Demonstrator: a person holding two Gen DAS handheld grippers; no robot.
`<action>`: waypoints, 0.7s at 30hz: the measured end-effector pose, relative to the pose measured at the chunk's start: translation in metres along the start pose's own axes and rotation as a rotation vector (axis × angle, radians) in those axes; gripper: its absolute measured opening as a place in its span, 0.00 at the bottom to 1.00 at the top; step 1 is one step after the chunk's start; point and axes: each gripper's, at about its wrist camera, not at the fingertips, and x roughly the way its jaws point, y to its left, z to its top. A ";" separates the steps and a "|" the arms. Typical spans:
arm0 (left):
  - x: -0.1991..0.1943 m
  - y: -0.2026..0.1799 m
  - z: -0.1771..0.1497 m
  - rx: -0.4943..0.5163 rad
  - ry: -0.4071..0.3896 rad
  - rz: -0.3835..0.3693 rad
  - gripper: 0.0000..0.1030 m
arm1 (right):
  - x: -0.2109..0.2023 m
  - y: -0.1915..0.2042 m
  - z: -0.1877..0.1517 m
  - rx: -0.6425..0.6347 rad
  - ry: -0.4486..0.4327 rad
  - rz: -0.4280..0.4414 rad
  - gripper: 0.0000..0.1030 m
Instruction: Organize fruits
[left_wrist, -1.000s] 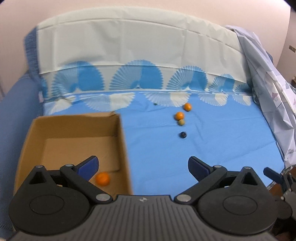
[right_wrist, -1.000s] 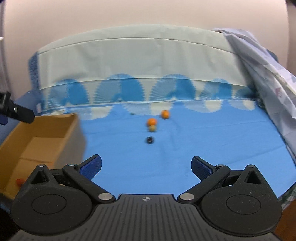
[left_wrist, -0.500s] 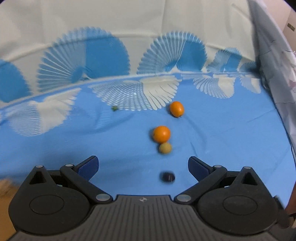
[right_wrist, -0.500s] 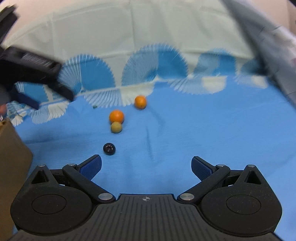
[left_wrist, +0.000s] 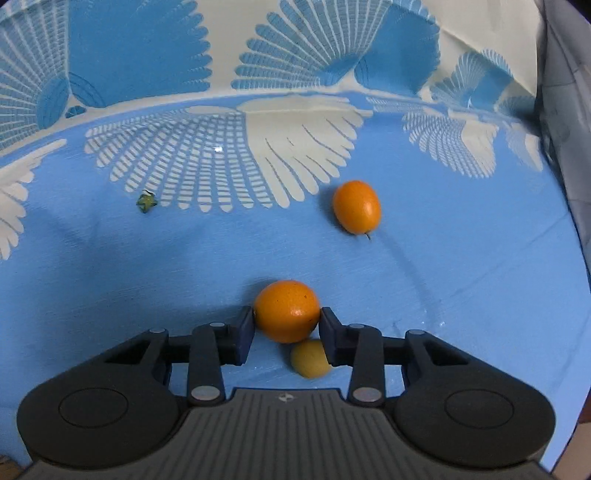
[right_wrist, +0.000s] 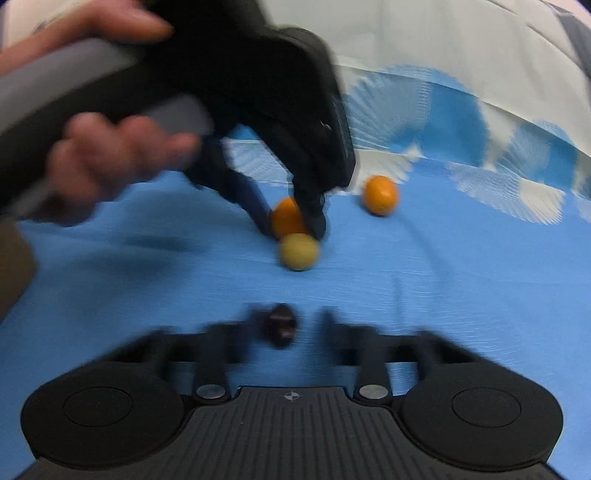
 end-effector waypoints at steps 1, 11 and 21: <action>-0.002 -0.001 -0.003 0.014 -0.013 0.016 0.41 | -0.001 0.004 -0.001 -0.020 -0.004 -0.014 0.22; -0.092 0.015 -0.035 -0.006 -0.106 0.054 0.41 | -0.057 -0.005 0.010 0.063 -0.045 -0.032 0.23; -0.240 0.027 -0.132 -0.032 -0.207 0.106 0.41 | -0.181 0.016 0.017 0.133 -0.108 0.009 0.23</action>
